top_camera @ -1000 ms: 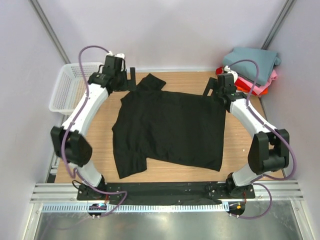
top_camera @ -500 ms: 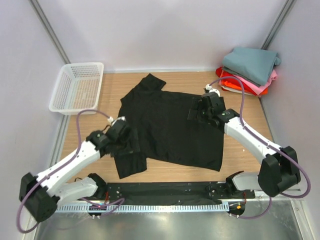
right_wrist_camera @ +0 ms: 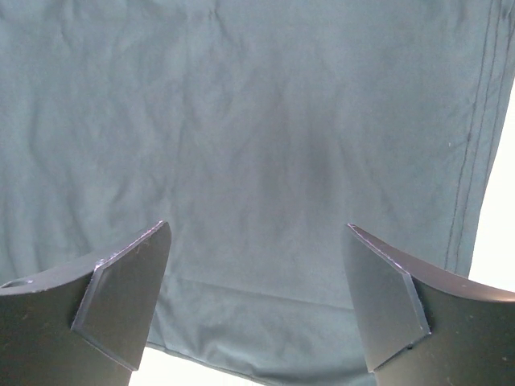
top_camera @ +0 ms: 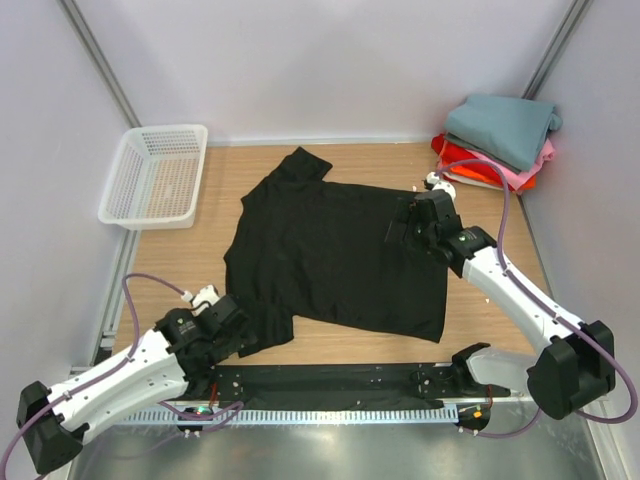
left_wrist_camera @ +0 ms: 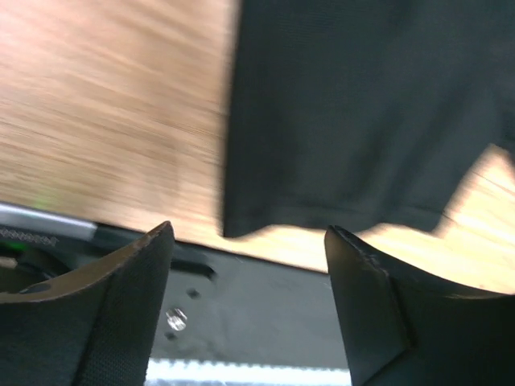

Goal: Fold and stack the t-shirts
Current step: Fold the tshirt

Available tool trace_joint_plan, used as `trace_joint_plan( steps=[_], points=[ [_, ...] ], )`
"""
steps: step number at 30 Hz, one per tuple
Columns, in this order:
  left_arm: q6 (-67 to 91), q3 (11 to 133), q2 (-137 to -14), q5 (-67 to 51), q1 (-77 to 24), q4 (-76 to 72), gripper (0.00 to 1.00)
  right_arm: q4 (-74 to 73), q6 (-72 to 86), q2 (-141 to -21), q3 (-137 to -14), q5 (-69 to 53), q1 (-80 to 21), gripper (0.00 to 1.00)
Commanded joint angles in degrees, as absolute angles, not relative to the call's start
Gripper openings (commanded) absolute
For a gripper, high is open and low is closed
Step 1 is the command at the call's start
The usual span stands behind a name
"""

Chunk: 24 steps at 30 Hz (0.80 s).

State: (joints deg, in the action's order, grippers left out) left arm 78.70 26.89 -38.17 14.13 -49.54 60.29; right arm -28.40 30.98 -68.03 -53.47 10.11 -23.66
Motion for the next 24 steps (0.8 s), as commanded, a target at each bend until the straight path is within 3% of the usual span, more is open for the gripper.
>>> trace_joint_plan(
  steps=[1,9,10,12,13,17,24],
  points=[
    [84.8,23.1,-35.3,17.7,-49.8,56.5,0.75,-28.6,30.5,-66.8,-52.6,9.1,-23.9,0.92],
    [83.6,19.4,-40.2,18.1,-49.8,48.9,0.61,-29.4,33.8,-62.1,-46.9,8.4,-23.8,0.92],
    [83.5,19.2,-41.0,17.8,-49.8,47.1,0.51,-29.1,35.7,-61.4,-46.1,8.1,-23.8,0.92],
    [82.5,19.5,-42.5,16.5,-49.8,45.3,0.4,-28.8,37.5,-59.9,-43.3,8.0,-23.8,0.92],
    [82.3,19.8,-42.8,16.2,-49.8,45.2,0.26,-29.5,38.7,-59.6,-42.7,8.3,-23.7,0.92],
    [80.0,22.8,-42.4,16.4,-49.8,47.4,0.0,-35.4,46.9,-58.0,-40.6,11.1,-23.7,0.91],
    [77.4,26.8,-36.3,20.2,-49.8,52.6,0.0,-48.8,55.9,-51.7,-37.3,15.5,-27.8,0.88]
  ],
)
